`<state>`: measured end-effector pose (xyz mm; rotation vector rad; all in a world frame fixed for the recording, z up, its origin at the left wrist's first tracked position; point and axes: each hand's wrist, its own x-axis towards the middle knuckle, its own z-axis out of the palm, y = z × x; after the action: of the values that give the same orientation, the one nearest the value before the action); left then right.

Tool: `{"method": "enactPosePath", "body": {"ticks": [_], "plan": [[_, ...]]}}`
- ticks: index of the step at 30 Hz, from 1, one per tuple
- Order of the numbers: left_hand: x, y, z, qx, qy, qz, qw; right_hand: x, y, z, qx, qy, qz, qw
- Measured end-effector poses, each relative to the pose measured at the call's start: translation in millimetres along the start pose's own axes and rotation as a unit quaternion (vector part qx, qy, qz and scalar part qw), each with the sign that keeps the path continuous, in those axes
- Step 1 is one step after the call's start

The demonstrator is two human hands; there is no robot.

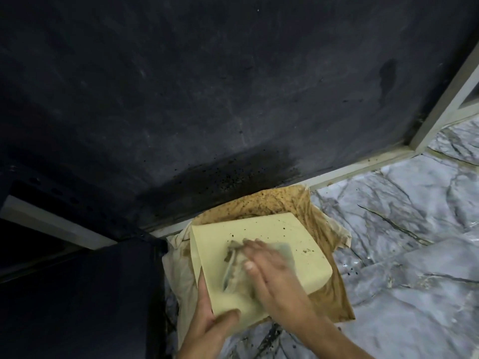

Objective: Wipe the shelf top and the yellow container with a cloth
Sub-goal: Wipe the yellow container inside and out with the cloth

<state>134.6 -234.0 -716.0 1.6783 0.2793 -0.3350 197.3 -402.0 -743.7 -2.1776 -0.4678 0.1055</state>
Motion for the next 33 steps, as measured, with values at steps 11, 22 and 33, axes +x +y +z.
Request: {"method": "enactPosePath", "body": {"ticks": [11,22,33], "plan": [[-1,-4,2,-0.049,-0.006,0.002,0.999,10,64,5,-0.155,-0.027,0.117,0.981],[4,-18,-11,0.017,-0.005,0.014,1.0,42,-20,48,-0.149,-0.112,0.012,0.982],[3,-6,-7,-0.049,-0.041,-0.016,0.998,59,98,-2,-0.153,0.019,0.252,0.956]]}}
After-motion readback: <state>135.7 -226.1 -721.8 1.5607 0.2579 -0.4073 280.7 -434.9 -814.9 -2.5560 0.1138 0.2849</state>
